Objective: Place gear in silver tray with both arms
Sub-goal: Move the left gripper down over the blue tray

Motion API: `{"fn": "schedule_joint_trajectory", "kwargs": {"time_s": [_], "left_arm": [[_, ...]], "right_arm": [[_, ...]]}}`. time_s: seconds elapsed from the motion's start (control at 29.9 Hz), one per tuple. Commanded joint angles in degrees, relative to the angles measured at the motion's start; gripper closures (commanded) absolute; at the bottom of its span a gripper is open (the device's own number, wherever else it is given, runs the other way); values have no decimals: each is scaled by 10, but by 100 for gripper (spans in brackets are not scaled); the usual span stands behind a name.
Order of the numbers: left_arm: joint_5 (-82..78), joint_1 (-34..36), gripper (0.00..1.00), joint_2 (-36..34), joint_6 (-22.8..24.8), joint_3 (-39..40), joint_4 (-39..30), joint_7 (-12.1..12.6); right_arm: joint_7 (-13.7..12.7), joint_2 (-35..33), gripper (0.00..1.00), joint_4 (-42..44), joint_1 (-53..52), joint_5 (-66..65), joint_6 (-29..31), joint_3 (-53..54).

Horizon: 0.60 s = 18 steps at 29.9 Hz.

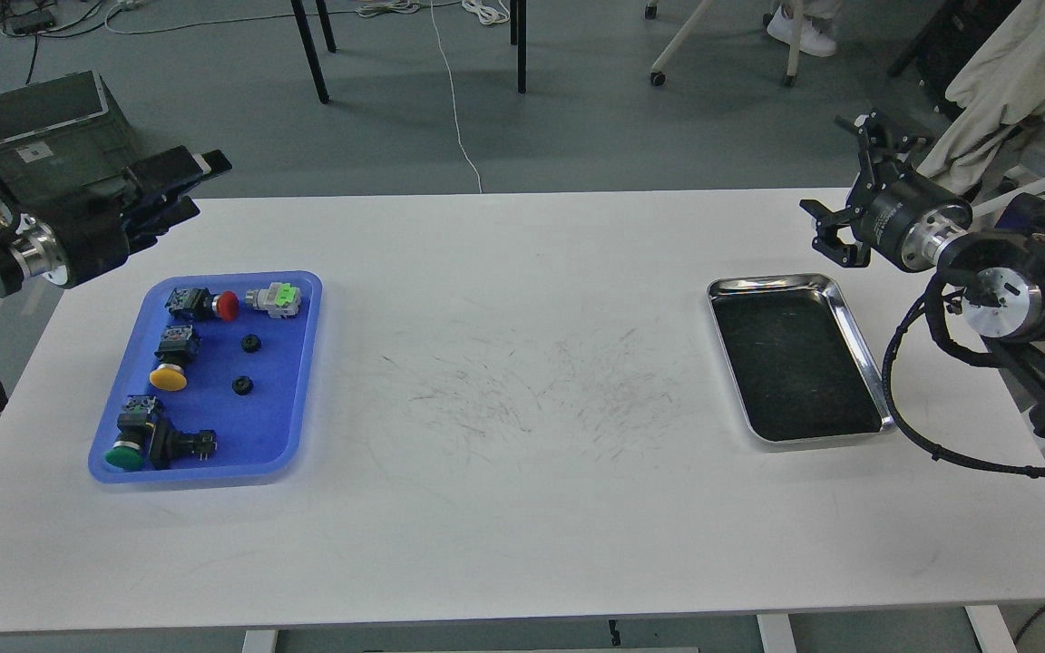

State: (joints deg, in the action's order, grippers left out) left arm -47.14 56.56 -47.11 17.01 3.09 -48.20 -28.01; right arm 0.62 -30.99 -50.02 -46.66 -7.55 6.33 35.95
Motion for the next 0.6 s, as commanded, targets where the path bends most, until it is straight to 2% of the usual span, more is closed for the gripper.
{"fn": "schedule_joint_trajectory", "kwargs": {"time_s": [0.0,0.3,0.5,0.57], "left_arm": [[-78,-1,5,2,2,-3,5,0],[-218,-7,3,36,-3,-4,6,0],[-264,-26,6,52,-36,-6,24,0],[-274,-35,10,53,-37,-6,28,0]], "right_arm": [[0,0,1,0,0,-1,0,0],[-1,-6,1,0,0,-11,0,0],[0,-7,1,0,0,-11,-1,0],[0,-7,1,-2,0,-11,0,0]]}}
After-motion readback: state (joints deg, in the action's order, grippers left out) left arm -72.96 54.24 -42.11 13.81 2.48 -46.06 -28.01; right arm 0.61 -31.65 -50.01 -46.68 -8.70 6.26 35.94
